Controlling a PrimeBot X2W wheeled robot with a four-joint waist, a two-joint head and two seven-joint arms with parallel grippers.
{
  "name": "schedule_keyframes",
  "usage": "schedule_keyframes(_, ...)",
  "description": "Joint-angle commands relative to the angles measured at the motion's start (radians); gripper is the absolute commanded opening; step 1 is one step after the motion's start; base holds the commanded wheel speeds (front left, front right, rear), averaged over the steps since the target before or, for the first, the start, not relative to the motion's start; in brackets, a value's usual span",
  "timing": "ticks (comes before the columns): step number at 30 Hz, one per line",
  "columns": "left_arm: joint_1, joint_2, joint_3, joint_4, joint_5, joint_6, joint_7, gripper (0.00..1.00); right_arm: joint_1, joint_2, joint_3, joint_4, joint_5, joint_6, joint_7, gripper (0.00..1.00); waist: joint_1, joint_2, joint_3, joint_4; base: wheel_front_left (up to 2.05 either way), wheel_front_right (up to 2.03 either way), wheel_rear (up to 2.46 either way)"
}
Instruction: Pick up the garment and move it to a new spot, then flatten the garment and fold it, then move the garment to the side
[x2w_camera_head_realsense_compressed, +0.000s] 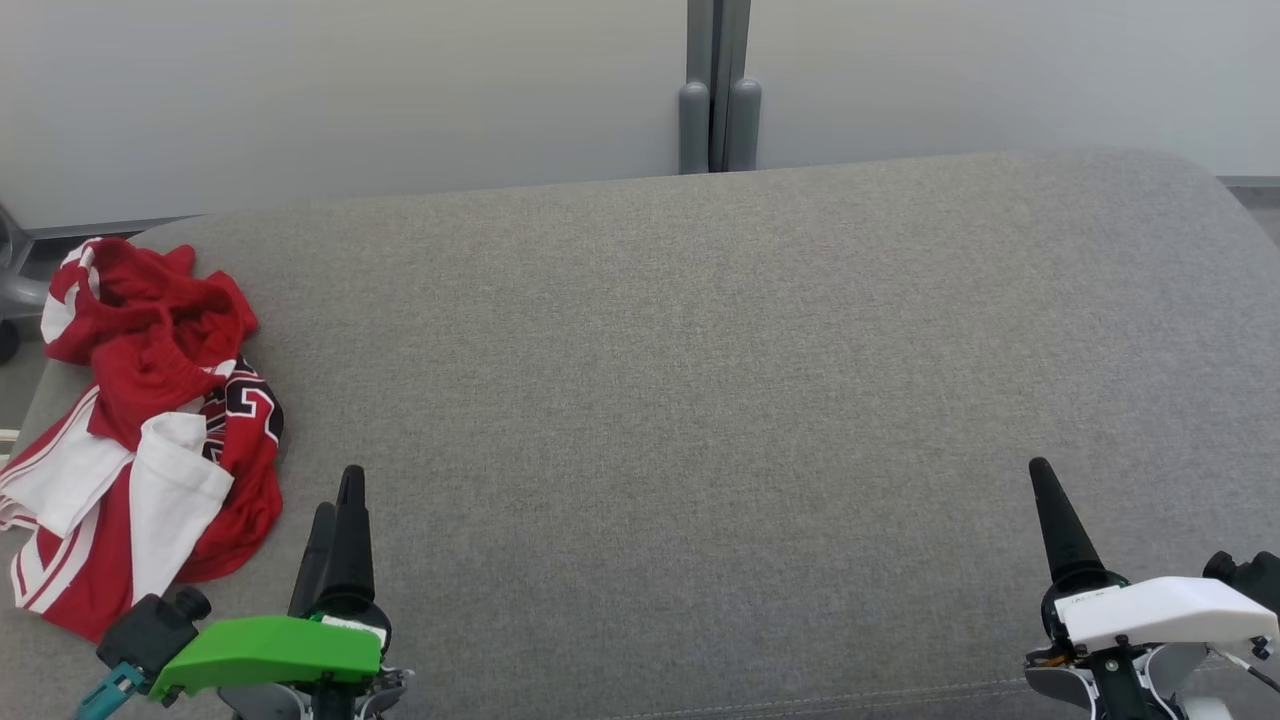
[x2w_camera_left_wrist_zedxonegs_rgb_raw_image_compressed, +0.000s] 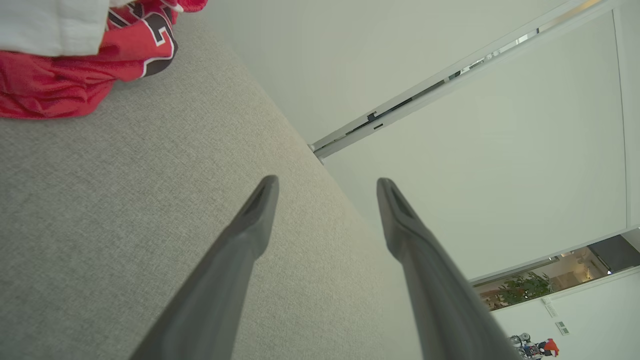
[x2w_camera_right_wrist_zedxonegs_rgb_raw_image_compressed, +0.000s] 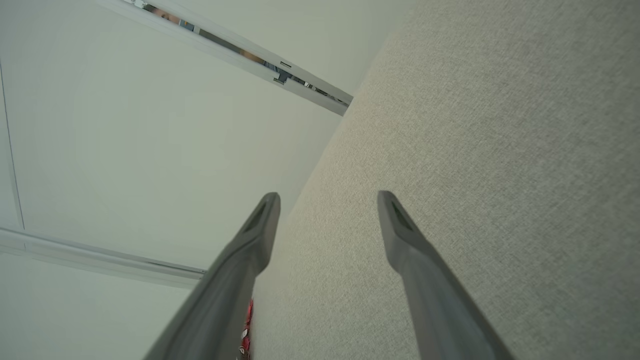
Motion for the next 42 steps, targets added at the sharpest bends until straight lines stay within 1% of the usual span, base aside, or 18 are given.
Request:
schedule_keyframes(1,-0.002,0.003,0.001,-0.021,0.057,0.006,-0.011,1.0,-0.018,-0.008,0.011,-0.022,-0.055,0.0,-0.014,1.0,0.0,0.0,-0.001,0.0,0.0,0.0,0.0)
schedule_keyframes(5,0.006,0.007,0.008,-0.029,0.148,0.012,-0.022,1.0,-0.018,-0.008,0.032,-0.03,-0.149,0.0,-0.031,1.0,0.0,0.0,-0.002,0.001,0.0,0.0,0.0)
schedule_keyframes(6,0.006,0.007,0.008,-0.029,0.148,0.012,-0.022,1.0,-0.018,-0.008,0.032,-0.03,-0.149,0.0,-0.031,1.0,0.0,0.0,-0.002,0.001,0.0,0.0,0.0)
schedule_keyframes(11,0.019,0.014,0.012,-0.038,0.254,0.02,-0.036,1.0,-0.019,-0.009,0.06,-0.036,-0.249,0.0,-0.052,1.0,0.0,0.0,-0.003,0.002,0.0,0.0,0.0)
schedule_keyframes(19,0.047,0.021,0.019,-0.044,0.386,0.033,-0.057,1.0,-0.019,-0.01,0.097,-0.037,-0.384,0.0,-0.082,1.0,0.0,0.0,-0.008,0.002,0.0,0.0,0.0)
schedule_keyframes(42,0.104,0.029,0.009,0.015,0.654,0.044,-0.112,1.0,-0.02,-0.012,0.172,0.01,-0.673,0.0,-0.161,1.0,0.0,0.0,-0.033,0.003,0.0,0.0,0.0)
